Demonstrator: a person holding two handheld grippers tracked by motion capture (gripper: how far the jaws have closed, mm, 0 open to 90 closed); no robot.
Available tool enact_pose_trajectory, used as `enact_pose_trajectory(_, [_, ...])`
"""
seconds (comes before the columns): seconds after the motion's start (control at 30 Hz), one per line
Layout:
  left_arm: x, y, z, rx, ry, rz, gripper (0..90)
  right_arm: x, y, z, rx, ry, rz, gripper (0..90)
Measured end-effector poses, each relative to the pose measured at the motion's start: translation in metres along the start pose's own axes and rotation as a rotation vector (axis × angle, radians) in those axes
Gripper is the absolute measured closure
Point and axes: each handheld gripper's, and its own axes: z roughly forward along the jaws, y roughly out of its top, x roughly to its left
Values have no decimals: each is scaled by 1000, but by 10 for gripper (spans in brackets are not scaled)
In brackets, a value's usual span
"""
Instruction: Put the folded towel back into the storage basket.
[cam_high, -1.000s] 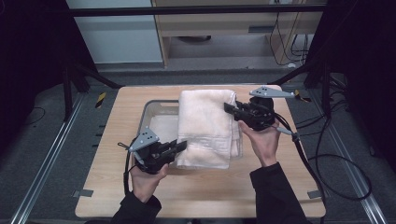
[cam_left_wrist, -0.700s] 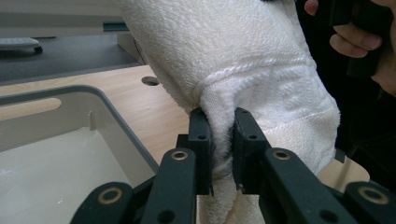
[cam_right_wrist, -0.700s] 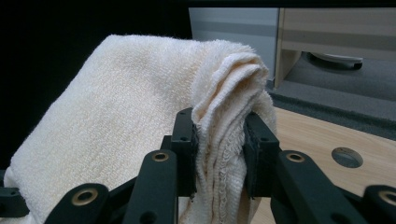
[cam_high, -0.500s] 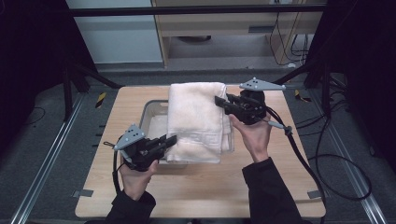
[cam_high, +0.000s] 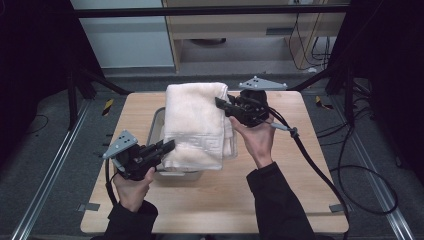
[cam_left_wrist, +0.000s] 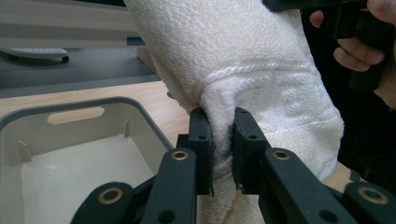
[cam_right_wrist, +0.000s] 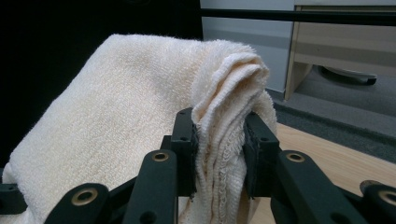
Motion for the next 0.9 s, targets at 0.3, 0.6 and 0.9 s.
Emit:
enact_pose_trajectory(0.3, [13, 2, -8, 4, 28, -20, 792, 7, 3, 19, 2, 10, 4, 699])
enact_pose_trajectory(0.6, [22, 3, -12, -3, 72, -20, 792, 14, 7, 34, -3, 20, 0, 699])
enact_pose_trajectory(0.9, [34, 4, -20, -11, 110, -31, 792, 22, 10, 50, -12, 25, -8, 699])
